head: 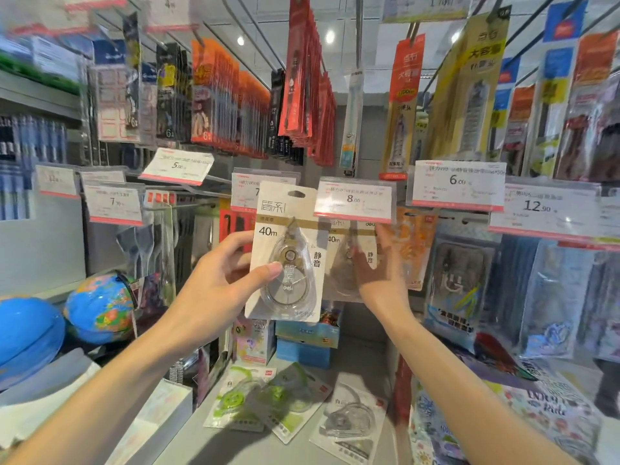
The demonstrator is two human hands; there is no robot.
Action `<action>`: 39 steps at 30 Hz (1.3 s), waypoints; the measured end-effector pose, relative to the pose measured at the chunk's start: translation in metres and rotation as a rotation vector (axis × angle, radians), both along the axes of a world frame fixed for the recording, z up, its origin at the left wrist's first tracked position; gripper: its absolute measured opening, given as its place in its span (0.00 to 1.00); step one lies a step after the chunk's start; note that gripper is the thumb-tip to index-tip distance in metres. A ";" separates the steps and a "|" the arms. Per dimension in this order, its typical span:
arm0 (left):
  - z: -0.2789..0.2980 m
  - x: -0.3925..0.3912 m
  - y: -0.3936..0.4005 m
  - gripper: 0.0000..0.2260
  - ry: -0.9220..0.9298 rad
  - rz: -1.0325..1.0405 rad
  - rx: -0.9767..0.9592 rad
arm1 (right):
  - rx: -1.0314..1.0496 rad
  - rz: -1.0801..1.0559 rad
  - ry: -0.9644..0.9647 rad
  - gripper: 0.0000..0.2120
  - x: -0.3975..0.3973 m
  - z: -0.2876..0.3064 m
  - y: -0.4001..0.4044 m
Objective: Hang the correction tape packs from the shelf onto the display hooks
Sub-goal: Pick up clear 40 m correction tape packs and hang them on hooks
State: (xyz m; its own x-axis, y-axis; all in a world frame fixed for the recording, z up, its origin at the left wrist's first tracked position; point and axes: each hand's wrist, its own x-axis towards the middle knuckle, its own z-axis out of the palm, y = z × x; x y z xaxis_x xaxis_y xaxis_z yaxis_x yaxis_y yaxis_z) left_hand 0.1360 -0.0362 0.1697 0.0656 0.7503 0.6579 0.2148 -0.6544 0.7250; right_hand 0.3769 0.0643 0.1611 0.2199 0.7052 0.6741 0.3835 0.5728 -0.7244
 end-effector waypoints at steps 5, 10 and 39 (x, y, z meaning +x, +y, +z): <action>-0.011 0.002 0.005 0.20 -0.015 -0.014 -0.037 | -0.123 0.013 -0.135 0.32 0.016 -0.003 -0.002; -0.022 0.013 0.009 0.20 -0.049 -0.057 -0.053 | -0.216 0.021 -0.093 0.22 0.037 0.002 -0.035; 0.057 0.057 0.002 0.06 -0.014 0.013 0.189 | -0.202 0.369 -0.034 0.25 0.084 -0.008 -0.081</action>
